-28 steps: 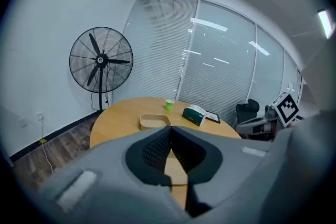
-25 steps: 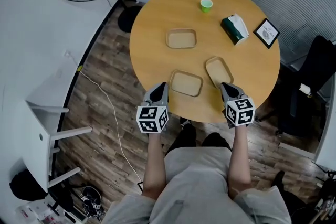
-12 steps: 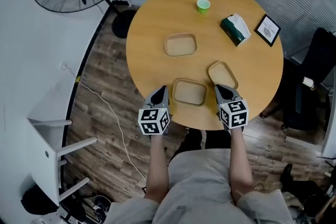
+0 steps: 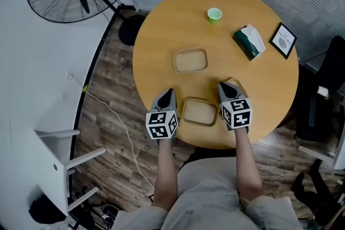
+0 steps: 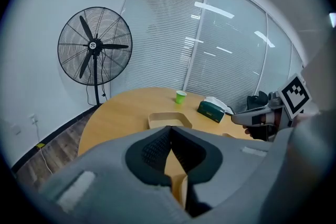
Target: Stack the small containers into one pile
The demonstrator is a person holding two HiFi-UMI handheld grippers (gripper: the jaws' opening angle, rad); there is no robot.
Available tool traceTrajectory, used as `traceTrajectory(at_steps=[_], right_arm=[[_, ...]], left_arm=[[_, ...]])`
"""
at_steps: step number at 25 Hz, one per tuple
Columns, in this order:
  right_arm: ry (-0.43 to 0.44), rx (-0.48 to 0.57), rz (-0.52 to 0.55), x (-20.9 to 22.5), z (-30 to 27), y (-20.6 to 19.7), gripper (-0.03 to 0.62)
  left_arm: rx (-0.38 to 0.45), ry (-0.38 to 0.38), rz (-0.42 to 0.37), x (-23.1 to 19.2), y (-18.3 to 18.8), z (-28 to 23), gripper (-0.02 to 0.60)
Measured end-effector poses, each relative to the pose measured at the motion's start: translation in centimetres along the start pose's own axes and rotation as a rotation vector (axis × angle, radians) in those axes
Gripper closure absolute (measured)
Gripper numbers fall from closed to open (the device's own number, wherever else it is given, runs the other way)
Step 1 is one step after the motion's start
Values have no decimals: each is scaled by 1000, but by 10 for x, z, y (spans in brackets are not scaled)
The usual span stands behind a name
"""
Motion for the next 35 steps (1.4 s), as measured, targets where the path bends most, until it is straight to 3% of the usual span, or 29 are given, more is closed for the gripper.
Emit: traceTrajectory(at_steps=[6,14,22,29,35], right_arm=[[22,-27,-38,20,-39,12,566],[72,-82,-77,39,-92,12,496],[110,-119,-122,45,-142,8,481],[82,-166,-150,48,-166,-4,439],[112,-185,-209,40,-173,-6,435]], left_arm=[[-18,39,26,-21,13,-43,575],[-80,74,62,-39,4,-106,571],[-132,125,85,-64,-2,-143,502],[-178,117,103,-68,-11,-167,482],[-222,76,113,-64,-19,-178,483]])
Point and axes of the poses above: the fingertips, and each gripper's own axes: z backward along the fingers, x to its right, y out of its top, the point moved 2 cm from there along z, backward along the fingers, and after that the axes turned 5 degrees about z, right-handed, at the moved point
